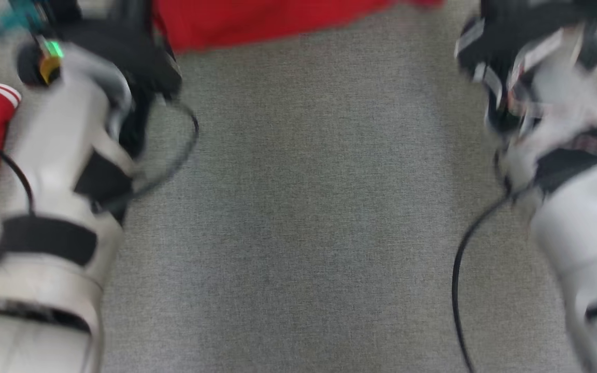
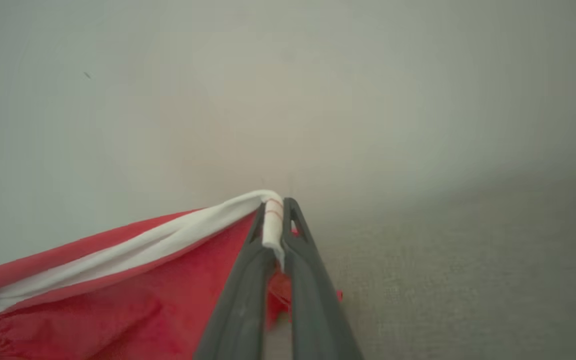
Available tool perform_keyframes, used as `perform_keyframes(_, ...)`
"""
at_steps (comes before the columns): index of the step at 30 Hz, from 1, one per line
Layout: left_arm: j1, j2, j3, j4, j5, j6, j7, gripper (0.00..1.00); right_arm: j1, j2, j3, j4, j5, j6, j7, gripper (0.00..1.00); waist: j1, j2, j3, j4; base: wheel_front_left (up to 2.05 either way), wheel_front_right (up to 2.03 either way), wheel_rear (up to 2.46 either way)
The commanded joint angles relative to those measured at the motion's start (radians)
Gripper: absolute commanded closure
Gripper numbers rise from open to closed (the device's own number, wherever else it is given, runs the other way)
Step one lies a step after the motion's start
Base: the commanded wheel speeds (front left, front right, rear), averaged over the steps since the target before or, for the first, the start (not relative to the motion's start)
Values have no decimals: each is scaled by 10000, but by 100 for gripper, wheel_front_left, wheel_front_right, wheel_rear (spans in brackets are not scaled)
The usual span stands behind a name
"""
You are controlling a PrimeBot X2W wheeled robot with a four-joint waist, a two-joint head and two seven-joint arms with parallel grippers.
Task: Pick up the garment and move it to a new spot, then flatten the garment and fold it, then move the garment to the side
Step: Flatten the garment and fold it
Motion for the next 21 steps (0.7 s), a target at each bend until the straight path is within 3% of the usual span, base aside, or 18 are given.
perform_keyframes(1, 509, 14, -17, -164, -208, 4, -160, 100, 651, -77, 25, -398, 366, -13, -61, 100, -2, -3, -5, 56, 0, 0, 0)
perform_keyframes(3, 1246, -44, -274, -491, -69, -6, -242, 100, 1647, -217, 93, -1027, 636, -13, -50, 100, -2, -3, -55, 69, 0, 0, 0)
perform_keyframes(13, 6315, 33, -473, -5221, 653, -14, -282, 100, 6854, -461, -417, -4713, 957, -12, -53, 100, -2, -3, -862, -33, 0, 0, 0)
perform_keyframes(21, 9766, 702, -817, -8207, 590, 377, 334, 100, 10314, -506, -824, -6512, 920, -12, -54, 100, -2, -3, -1943, -198, 0, 0, 0)
